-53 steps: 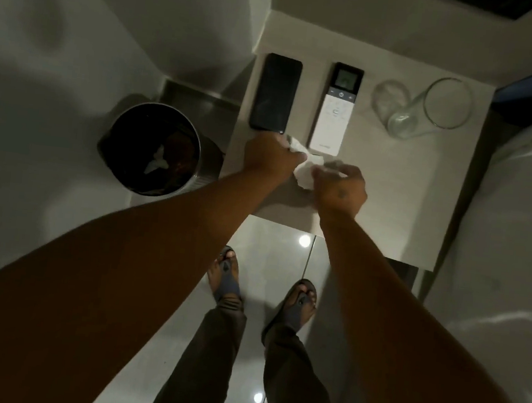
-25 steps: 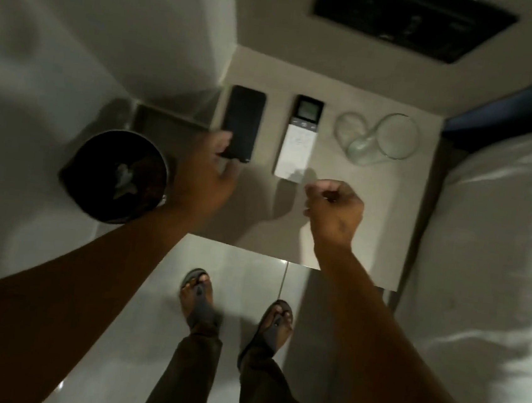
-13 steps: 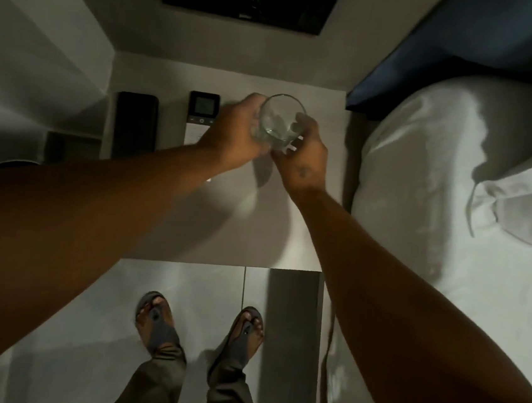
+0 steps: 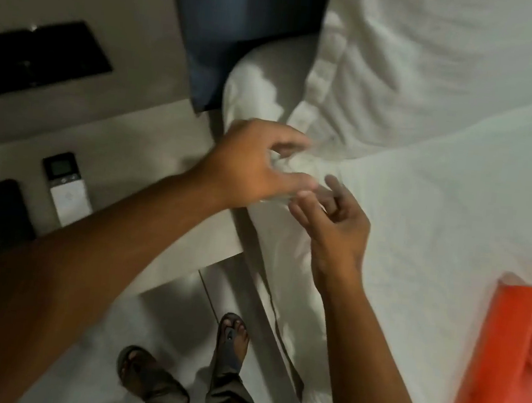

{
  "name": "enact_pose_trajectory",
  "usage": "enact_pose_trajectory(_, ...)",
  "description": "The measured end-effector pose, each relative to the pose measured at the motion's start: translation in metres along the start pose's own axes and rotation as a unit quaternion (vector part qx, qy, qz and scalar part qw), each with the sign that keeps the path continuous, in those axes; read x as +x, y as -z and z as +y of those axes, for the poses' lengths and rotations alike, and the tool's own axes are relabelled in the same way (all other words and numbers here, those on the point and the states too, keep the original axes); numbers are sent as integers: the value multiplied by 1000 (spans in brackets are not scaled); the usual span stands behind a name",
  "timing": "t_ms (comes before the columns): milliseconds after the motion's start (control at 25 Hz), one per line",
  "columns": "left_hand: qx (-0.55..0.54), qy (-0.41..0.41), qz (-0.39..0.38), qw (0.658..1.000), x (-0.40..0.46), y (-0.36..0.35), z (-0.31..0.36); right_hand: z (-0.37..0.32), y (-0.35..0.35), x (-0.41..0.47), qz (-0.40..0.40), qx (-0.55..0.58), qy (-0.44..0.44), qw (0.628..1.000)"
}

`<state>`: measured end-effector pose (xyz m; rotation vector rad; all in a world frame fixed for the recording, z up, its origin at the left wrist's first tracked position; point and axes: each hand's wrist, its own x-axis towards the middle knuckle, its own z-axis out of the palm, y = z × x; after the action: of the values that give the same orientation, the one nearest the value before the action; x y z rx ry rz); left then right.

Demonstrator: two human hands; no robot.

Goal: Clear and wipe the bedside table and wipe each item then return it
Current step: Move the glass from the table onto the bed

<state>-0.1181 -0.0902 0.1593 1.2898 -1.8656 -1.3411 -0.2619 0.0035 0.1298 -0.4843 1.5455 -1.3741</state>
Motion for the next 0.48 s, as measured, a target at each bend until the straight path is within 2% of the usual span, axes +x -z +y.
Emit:
enact_pose_trajectory(80, 52, -15, -68, 996, 30, -46, 36, -17, 46, 6, 56, 60, -34, 996)
enact_pose_trajectory(160, 111, -31, -96, 989, 56, -90, 62, -25, 79, 20, 91, 81, -57, 991)
enact_pose_trajectory(320, 222, -25, -118, 968, 99, -143, 84, -31, 100, 56, 156, 57, -66, 984)
enact_pose_trajectory(480, 244, -13, -112, 963, 114, -157, 81, -31, 104, 70, 186, 27, -47, 981)
